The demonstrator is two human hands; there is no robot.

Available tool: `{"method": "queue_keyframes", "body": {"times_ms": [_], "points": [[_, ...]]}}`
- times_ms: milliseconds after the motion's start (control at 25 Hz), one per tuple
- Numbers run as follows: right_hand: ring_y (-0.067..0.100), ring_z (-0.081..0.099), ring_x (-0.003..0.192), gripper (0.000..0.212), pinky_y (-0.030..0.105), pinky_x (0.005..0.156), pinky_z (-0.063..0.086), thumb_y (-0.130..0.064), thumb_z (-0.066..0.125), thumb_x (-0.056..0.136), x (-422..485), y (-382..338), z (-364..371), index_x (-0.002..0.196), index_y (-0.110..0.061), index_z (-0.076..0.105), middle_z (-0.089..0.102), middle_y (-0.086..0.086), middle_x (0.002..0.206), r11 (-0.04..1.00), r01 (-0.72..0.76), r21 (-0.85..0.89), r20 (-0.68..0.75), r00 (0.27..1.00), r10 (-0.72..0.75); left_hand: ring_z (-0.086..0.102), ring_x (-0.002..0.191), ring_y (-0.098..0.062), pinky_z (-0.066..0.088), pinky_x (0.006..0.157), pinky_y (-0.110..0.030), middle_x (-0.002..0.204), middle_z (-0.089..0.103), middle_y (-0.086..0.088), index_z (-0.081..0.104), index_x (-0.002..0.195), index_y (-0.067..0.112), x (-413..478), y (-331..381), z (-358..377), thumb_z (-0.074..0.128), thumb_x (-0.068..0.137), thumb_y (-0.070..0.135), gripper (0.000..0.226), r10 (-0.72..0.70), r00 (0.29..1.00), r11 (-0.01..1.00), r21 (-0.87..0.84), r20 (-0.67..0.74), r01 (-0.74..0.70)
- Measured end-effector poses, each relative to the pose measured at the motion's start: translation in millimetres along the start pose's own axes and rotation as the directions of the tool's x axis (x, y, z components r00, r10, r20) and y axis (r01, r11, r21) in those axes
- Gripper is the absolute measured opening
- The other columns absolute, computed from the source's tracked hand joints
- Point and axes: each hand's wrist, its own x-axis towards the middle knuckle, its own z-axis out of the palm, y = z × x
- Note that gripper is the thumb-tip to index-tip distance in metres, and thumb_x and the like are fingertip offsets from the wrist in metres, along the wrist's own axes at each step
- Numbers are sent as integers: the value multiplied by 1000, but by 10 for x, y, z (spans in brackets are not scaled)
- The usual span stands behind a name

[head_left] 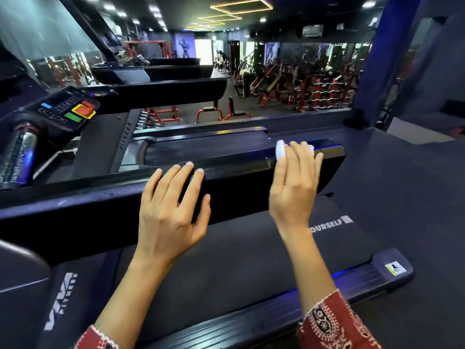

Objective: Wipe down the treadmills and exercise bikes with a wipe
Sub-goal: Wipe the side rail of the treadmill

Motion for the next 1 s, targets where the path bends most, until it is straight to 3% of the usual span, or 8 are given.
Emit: {"method": "queue_keyframes", "body": {"times_ms": [160, 360, 520, 680, 760, 840, 880, 1000], "points": [[34, 56, 115, 40, 43, 115, 24, -20, 34, 102, -47, -80, 21, 119, 2, 63, 63, 17, 118, 917, 371, 146, 112, 915, -388, 53, 113, -29, 39, 100, -46, 120, 63, -19, 66, 114, 0, 106, 266, 176, 58, 88, 19, 34, 22, 1000, 1000, -19, -9, -22], [33, 46, 128, 47, 47, 117, 15, -27, 26, 105, 5, 102, 9, 123, -3, 63, 61, 13, 126, 995, 31, 96, 60, 997, -37, 48, 124, -31, 33, 107, -45, 131, 56, -20, 59, 125, 2, -5, 347, 192, 61, 86, 17, 42, 65, 998, 998, 22, 20, -65], [31, 45, 131, 38, 48, 117, 19, -17, 38, 100, -239, -199, 69, 129, -2, 58, 55, 16, 134, 886, 389, 252, 99, 900, -423, 44, 128, -32, 31, 109, -45, 137, 49, -21, 52, 131, 6, -208, 203, 88, 62, 87, 19, 48, 17, 1000, 996, 84, 12, -18], [24, 6, 148, 46, 49, 119, 4, -21, 30, 104, -558, -364, 198, 149, -12, 27, 19, 7, 158, 949, 138, 284, 95, 981, -171, 29, 140, -28, 25, 113, -45, 146, 36, -17, 42, 141, 11, -602, -120, -81, 61, 90, 33, 59, -33, 998, 974, 224, 51, 20], [22, 0, 148, 54, 47, 119, 1, -20, 31, 104, -856, -569, 302, 154, -17, 11, 1, -2, 162, 911, 274, 307, 119, 939, -322, 19, 145, -24, 18, 116, -45, 154, 25, -14, 36, 145, 14, -806, -273, -159, 59, 91, 37, 63, -42, 995, 967, 254, 86, 19], [21, 4, 148, 56, 44, 119, 2, -21, 32, 103, -1075, -498, 371, 154, -17, 9, 0, -3, 162, 856, 465, 228, 90, 865, -494, 15, 146, -23, 14, 117, -45, 159, 14, -9, 32, 147, 16, -981, -389, -226, 58, 92, 38, 65, -61, 992, 968, 250, 109, 32], [20, 4, 148, 55, 43, 119, 1, -22, 31, 103, -1110, -409, 376, 154, -18, 9, -1, -4, 162, 870, 453, 194, 83, 876, -475, 15, 146, -23, 14, 117, -46, 159, 12, -7, 31, 147, 17, -1052, -425, -253, 58, 92, 38, 65, -70, 991, 968, 248, 117, 39], [19, -6, 148, 55, 44, 119, -4, -26, 24, 105, -1091, -722, 359, 153, -22, -2, -10, -9, 160, 956, 85, 282, 114, 986, -121, 14, 146, -23, 16, 117, -47, 160, 9, -6, 31, 147, 18, -1212, -619, -391, 58, 92, 38, 64, -88, 987, 965, 256, 133, 51]]}}
